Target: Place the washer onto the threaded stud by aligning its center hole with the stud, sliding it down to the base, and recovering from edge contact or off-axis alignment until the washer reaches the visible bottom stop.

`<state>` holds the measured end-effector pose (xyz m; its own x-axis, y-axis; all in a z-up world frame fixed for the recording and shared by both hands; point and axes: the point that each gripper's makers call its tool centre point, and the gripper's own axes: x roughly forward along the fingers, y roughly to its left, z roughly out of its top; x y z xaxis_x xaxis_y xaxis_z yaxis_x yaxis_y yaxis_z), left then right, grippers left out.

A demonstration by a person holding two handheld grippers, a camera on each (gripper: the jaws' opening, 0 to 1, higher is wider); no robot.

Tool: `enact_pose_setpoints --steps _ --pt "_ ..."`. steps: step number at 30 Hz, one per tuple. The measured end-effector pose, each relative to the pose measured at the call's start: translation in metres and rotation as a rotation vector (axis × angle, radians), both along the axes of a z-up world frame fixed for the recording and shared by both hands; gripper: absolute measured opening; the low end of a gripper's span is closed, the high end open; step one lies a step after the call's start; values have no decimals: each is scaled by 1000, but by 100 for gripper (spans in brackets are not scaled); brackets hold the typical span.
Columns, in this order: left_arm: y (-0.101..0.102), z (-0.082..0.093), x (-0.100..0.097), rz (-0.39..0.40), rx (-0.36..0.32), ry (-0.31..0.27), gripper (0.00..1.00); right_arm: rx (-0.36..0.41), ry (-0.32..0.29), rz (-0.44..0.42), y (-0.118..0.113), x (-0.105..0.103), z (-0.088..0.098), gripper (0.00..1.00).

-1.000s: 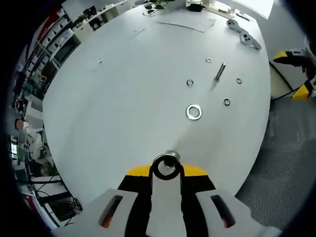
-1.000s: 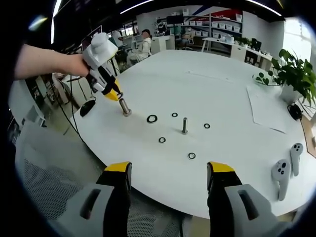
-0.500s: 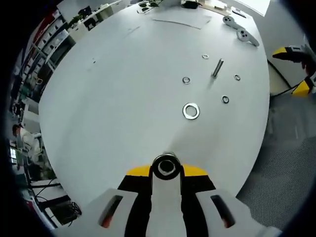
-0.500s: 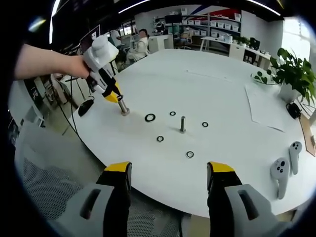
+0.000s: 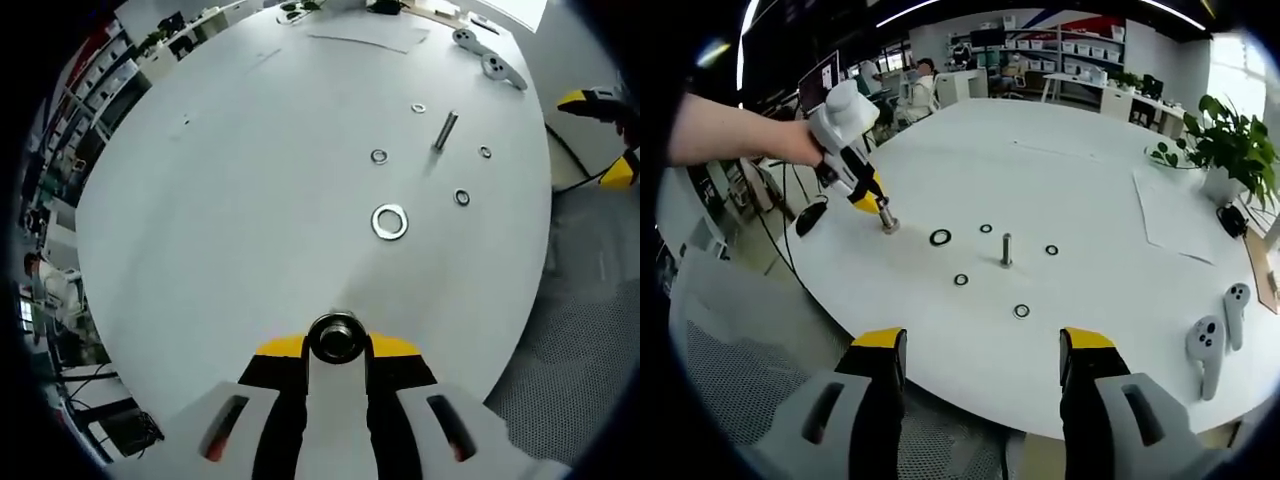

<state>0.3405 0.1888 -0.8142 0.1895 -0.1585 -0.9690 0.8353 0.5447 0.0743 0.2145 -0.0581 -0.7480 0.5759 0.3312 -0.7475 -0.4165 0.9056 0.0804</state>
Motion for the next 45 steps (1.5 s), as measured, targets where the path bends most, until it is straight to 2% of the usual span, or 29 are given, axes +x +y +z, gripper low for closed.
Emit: enact_pose_setpoints --steps 10,16,41,45 --pt "-1 -13 1 1 18 5 19 -2 2 -12 -3 0 -1 64" --pt "-2 -27 4 -2 25 13 19 -4 7 -14 -3 -1 -1 64" --pt "-2 -38 3 49 -19 15 20 -8 19 -18 -4 -2 -5 64" --pt "-3 -39 1 16 -30 6 20 -4 22 -18 -3 -2 -5 64"
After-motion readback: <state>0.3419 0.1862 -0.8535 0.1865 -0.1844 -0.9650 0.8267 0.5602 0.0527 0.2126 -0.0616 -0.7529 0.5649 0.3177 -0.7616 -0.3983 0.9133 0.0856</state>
